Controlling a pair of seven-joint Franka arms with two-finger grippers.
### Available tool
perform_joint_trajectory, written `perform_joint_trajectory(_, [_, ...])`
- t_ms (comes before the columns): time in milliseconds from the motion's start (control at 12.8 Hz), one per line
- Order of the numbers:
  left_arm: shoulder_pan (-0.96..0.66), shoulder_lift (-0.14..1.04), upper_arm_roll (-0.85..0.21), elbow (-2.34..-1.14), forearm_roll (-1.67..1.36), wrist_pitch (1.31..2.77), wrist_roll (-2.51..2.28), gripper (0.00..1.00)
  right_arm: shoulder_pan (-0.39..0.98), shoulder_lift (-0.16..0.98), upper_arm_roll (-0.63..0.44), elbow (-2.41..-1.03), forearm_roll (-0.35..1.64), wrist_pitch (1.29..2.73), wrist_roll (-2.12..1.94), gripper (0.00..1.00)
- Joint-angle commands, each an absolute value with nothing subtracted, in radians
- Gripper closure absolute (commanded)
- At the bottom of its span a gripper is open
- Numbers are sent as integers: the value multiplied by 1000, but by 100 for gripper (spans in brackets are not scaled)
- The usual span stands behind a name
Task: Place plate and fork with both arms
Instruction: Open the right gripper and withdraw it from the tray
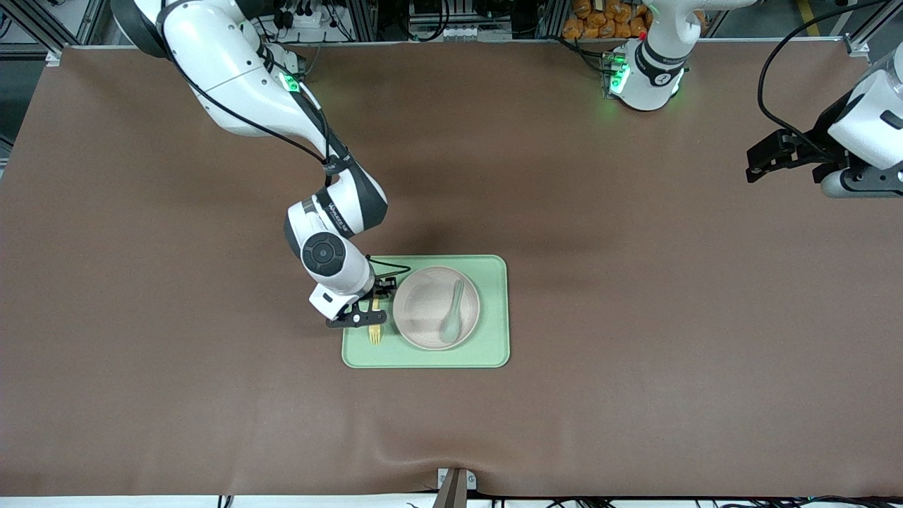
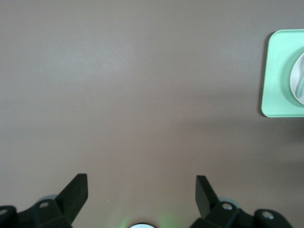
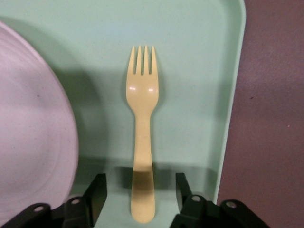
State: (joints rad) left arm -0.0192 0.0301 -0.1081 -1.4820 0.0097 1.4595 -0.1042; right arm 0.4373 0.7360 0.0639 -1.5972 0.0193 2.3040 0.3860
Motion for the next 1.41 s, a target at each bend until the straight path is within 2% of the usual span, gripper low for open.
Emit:
perform_joint_trajectory(0, [-15,29,-112,-1480,21,1465,-112,0,399,696,74,-1554,14,2234,370,0])
perform_joint_trajectory(313, [-15,29,-112,-1480,21,1465,-112,0,336,689,74,-1363,17,1977,373,0])
perform_joint_trajectory(470, [-17,29,-112,-1480,21,1465,-112,0,295,646,74,-1306,8,1857,380,0])
perform_joint_trajectory(705, [-15,29,-112,-1480,21,1465,-112,0,223,586,83,-1301,14,1833,368,0])
perform_joint_trajectory(861, [-15,29,-112,-1480,21,1465,-112,0,148,531,141,-1301,9,1819,367,0])
perform_joint_trajectory(1096, [-17,29,-112,-1480,21,1465,-113,0,11,456,253,-1301,-5,1720,298,0])
perform_joint_trajectory(1331, [-17,29,-112,-1482,21,1465,-114,0,-30,391,242,-1269,-43,1674,282,0])
